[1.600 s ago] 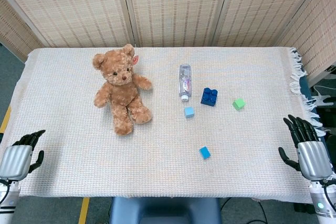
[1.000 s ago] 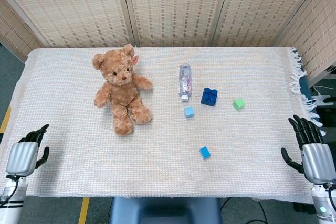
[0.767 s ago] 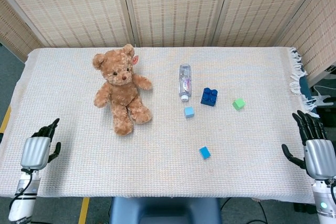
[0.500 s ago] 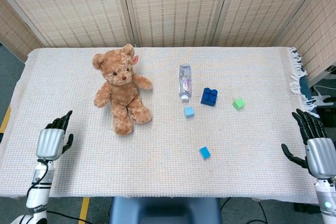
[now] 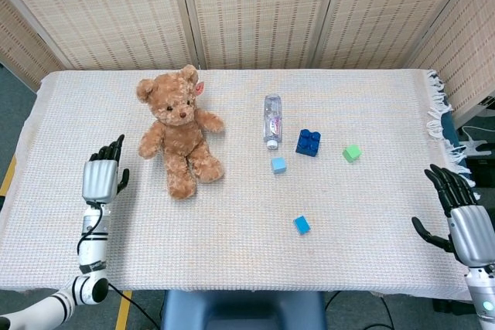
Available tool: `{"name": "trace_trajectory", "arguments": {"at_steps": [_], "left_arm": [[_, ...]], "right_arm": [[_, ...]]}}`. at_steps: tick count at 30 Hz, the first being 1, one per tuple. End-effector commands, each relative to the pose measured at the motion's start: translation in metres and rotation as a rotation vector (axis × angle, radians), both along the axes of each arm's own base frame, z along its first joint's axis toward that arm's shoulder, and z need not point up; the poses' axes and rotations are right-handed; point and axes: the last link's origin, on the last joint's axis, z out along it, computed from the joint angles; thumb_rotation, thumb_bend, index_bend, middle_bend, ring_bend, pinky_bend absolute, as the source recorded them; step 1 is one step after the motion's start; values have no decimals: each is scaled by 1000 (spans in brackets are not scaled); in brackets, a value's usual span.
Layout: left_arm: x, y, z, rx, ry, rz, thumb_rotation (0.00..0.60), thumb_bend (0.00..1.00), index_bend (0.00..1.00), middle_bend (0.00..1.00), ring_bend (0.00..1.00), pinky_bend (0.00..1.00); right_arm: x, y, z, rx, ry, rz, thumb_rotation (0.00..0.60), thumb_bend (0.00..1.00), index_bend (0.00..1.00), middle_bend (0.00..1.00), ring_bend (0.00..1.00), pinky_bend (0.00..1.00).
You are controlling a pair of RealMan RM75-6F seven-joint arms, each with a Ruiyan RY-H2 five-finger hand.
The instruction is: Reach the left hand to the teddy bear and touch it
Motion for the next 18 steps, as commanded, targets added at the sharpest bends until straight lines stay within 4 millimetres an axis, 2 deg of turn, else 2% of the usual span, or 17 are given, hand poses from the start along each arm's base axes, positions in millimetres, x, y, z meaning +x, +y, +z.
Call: {"name": "trace_trajectory", "arguments": {"at_steps": [1,9,18], "left_arm": [[7,13,-6,8,-31,51,600,408,17,185,220,376],[26,25,-15,21,-140,154,600,385,123,290,277,398],[51,29,-21,-30,-266,262,600,378,147,310,298,427]], "right_arm": [[0,0,0,3,-1,1,600,202,0,16,0,79],[0,-1,0,12,-8,-8,600,201,0,16,0,79],[0,-1,2,13,-27,-13,600,202,4,16,0,82]]}}
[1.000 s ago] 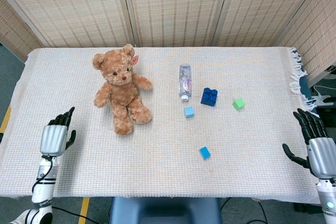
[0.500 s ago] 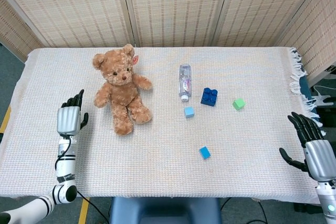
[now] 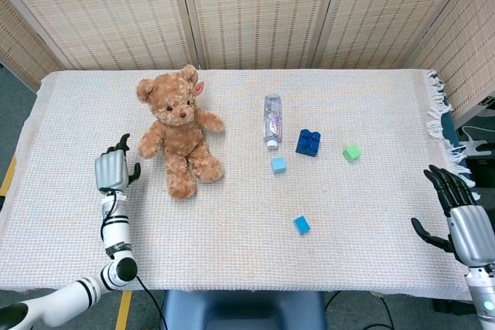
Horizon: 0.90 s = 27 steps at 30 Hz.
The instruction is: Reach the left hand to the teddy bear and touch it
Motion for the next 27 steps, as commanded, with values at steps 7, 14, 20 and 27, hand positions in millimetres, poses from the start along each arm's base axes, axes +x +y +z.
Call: {"name": "trace_trajectory", "arguments": {"at_steps": [7,14,20,27], "left_arm": [[34,4,-1,-41,-130,44,600,373,151,300,300,427],[54,5,4,-85,-212,57,600,369,142,268,300,419],[65,5,8,-119,-254,78,600,360,116,238,285,407],[71,6,9,-132,-268,84,600,349,95,212,260,390]], "right_arm": [[0,0,3,-13,-21,1,600,201,10,16,0,82],[0,-1,4,-9,-31,-2,600,201,12,16,0,83],[0,-2,3,-4,-37,0,600,202,15,16,0,83],[0,-3,2,-1,-37,-4,600,201,19,16,0,83]]}}
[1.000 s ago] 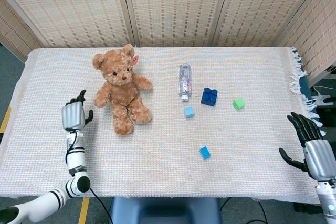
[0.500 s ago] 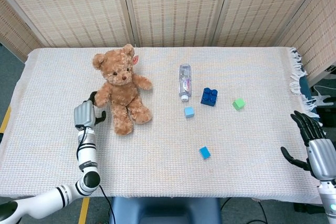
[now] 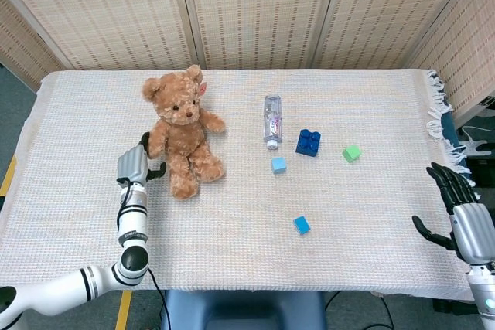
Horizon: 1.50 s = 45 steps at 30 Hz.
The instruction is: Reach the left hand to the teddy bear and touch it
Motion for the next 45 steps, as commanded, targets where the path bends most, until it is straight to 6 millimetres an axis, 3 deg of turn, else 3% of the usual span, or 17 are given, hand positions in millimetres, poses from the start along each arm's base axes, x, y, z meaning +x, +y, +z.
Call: {"name": "trace_trajectory", "arguments": {"at_steps": [1,14,21,27,45], "left_arm": [[1,0,1,-1,-3,1,600,347,93,210,257,387],[-6,4,7,-4,-147,30,600,325,38,160,189,332],[-8,4,8,66,-162,8,600,330,265,283,270,348],[-9,5,5,108,-155,14,600,338,403,412,375,365],[-19,5,-15,184,-6,-66,600,392,490,533,475,401]], "right_arm": [[0,0,0,0,0,-1,600,201,20,16,0,83],[-1,-7,-7,23,8,-22,600,202,31,16,0,87],[-2,-8,-9,31,13,-27,600,201,47,16,0,89],[-2,-9,-11,40,15,-32,600,202,53,16,0,90],[-2,-10,-14,58,21,-40,600,202,59,16,0,91]]}}
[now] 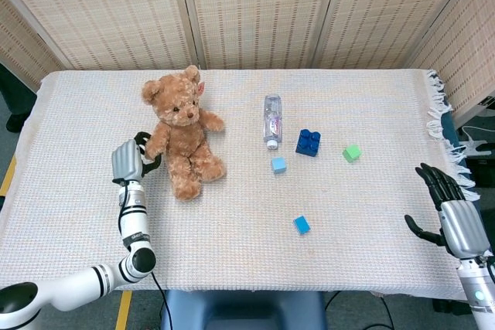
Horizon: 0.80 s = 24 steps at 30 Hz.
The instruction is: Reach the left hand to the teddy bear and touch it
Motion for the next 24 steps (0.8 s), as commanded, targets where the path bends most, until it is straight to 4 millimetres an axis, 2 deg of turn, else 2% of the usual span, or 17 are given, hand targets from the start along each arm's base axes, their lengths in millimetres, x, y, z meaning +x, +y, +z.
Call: {"name": "trace_trajectory", "arguments": {"at_steps": [1,6,14,24], "left_arm": [[-5,-3,-9,-34,20,20,600,392,492,534,475,402],[-9,-3,-12,-125,29,93,600,391,499,537,475,406],[-4,-3,-8,3,-6,-9,600,391,498,531,475,406],[-11,-5,-15,-132,28,78,600,390,500,533,474,409]], "right_arm": [[0,0,0,2,-1,0,600,202,59,16,0,91],[0,0,0,3,-1,-1,600,202,61,16,0,91],[0,1,0,1,-2,-3,600,202,65,16,0,92],[-1,1,0,7,0,-6,600,201,68,16,0,92]]}}
